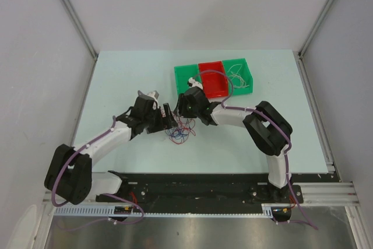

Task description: Untangle the cables

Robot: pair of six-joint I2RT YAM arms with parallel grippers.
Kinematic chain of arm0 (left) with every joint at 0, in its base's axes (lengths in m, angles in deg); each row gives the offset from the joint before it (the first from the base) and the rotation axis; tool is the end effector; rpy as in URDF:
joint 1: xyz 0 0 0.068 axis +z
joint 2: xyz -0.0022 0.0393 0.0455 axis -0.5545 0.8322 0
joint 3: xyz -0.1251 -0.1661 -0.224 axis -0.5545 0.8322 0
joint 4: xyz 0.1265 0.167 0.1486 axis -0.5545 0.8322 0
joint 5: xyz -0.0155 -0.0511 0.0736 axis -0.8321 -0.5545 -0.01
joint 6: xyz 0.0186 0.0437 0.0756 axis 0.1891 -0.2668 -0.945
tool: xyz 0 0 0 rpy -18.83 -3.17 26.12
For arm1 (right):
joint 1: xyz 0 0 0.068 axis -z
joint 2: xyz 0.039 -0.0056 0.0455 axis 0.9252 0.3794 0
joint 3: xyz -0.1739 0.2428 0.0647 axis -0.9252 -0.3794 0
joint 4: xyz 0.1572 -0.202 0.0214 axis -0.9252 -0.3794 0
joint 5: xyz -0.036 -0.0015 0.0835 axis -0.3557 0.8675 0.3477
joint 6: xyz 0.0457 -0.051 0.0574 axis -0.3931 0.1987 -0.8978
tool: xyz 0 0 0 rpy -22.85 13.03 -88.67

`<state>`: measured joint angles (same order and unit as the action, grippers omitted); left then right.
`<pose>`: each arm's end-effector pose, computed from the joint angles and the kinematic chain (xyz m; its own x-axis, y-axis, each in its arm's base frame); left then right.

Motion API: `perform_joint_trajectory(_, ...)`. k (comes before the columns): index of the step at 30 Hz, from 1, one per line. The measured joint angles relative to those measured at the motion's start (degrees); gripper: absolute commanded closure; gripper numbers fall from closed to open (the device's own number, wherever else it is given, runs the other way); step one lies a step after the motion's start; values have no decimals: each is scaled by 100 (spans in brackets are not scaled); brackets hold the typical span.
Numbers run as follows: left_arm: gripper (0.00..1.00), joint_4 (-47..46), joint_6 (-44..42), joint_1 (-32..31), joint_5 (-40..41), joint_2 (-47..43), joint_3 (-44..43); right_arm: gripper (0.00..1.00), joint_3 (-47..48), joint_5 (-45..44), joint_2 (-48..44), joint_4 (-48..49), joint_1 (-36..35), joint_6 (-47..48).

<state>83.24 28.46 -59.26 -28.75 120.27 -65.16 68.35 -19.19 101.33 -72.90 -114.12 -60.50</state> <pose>0.2314 -0.1256 0.2057 -0.8507 -0.2420 -0.4667 0.0276 0.8660 -0.4993 0.3353 0.3475 0.1787 -0.7580 0.1185 -0.6414 -0.2857 0.8237 0.4898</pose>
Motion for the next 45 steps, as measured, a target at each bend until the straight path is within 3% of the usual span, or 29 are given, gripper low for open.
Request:
perform_joint_trajectory(11,33,-129,-46,-17,55,951,-396,48,2,-260,72,13,2,-546)
perform_joint_trajectory(14,43,-136,-48,-31,107,1078,-476,50,4,-332,70,9,2,-592)
perform_joint_trajectory(17,71,-140,-72,-46,245,1187,-531,50,4,-391,70,7,2,-629)
perform_joint_trajectory(18,86,-138,-101,-50,315,1226,-549,50,4,-407,70,7,2,-634)
perform_joint_trajectory(20,99,-136,-175,-55,428,1327,-599,52,4,-431,72,2,9,-647)
perform_joint_trajectory(27,100,-144,-245,-55,647,1344,-616,60,4,-527,70,-31,59,-673)
perform_joint_trajectory(45,100,-151,-234,-66,754,898,-389,62,26,-468,188,61,201,-787)
